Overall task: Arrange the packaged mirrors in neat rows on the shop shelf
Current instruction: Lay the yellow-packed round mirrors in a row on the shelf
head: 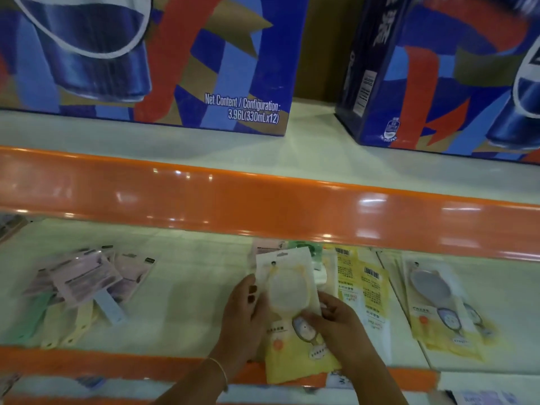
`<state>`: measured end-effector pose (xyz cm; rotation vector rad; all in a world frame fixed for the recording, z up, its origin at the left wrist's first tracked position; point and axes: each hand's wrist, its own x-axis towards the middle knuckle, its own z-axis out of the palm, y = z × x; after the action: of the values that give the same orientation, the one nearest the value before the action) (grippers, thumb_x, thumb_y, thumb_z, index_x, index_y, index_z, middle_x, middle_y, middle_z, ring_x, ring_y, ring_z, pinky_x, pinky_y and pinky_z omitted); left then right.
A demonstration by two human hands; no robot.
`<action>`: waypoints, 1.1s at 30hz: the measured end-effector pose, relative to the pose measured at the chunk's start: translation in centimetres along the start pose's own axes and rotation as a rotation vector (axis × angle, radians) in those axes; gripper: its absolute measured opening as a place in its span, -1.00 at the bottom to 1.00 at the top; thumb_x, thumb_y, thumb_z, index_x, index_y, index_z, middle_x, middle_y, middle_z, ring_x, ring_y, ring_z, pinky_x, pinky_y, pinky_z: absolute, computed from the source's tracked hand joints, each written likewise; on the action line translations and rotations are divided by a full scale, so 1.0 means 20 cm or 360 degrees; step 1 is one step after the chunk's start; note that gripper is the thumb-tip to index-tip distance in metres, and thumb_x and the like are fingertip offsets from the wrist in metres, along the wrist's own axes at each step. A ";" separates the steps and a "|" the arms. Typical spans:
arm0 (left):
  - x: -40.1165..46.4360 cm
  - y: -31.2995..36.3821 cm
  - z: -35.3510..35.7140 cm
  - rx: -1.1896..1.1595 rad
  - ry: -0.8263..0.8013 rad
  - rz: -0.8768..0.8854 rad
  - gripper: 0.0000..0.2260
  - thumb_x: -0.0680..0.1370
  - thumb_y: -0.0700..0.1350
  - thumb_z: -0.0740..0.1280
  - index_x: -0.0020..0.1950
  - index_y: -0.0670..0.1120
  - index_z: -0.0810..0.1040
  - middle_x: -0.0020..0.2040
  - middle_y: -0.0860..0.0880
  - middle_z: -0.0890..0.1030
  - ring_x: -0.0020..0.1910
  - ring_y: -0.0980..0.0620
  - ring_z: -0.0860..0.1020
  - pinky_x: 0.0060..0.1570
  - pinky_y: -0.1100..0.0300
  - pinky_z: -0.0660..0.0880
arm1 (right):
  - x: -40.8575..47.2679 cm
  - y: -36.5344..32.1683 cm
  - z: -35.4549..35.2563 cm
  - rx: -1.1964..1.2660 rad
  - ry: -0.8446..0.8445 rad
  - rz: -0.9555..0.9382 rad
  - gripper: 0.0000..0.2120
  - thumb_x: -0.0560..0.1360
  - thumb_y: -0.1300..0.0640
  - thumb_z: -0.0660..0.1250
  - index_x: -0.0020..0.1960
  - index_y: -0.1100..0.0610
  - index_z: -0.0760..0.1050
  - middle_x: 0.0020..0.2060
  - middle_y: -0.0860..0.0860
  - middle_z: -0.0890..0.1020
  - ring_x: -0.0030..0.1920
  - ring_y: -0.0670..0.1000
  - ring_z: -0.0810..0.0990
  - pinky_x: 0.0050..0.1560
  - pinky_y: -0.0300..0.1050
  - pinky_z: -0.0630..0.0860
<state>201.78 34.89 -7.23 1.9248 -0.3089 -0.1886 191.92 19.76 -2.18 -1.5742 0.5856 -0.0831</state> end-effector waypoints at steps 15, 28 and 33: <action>0.00 0.33 0.46 0.0006 -0.0308 -0.0171 -0.75 0.58 -0.07 0.28 -0.25 -0.17 0.42 -0.35 -0.05 0.40 -0.39 0.06 0.36 -0.38 0.20 0.27 | -0.09 0.15 -0.47 0.0115 0.0350 0.0165 -0.82 0.48 0.21 0.41 0.06 0.06 0.57 -0.22 0.10 0.73 -0.16 0.09 0.71 -0.10 0.02 0.64; -0.05 0.56 0.92 0.0649 -0.0613 0.0394 -0.74 0.59 0.00 0.19 0.25 0.00 0.48 -0.25 0.04 0.60 -0.42 0.14 0.48 -0.37 0.17 0.46 | -0.02 0.24 -1.22 -0.0160 0.1051 -0.0058 -0.84 0.48 0.24 0.36 0.02 0.04 0.54 -0.26 0.11 0.68 -0.28 0.14 0.66 -0.33 0.08 0.62; -0.05 0.56 0.97 0.0727 -0.0619 0.0427 -0.75 0.59 0.00 0.20 0.25 0.03 0.49 -0.30 0.06 0.59 -0.43 0.14 0.49 -0.32 0.15 0.50 | 0.09 0.25 -1.38 -0.0310 0.1080 -0.0072 -0.81 0.50 0.18 0.35 0.11 0.07 0.55 -0.25 0.11 0.67 -0.27 0.14 0.64 -0.33 0.00 0.60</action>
<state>194.10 14.10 -3.96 2.2613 -0.9306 -0.3364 181.00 -5.99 -4.44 -1.7417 1.1094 -0.6279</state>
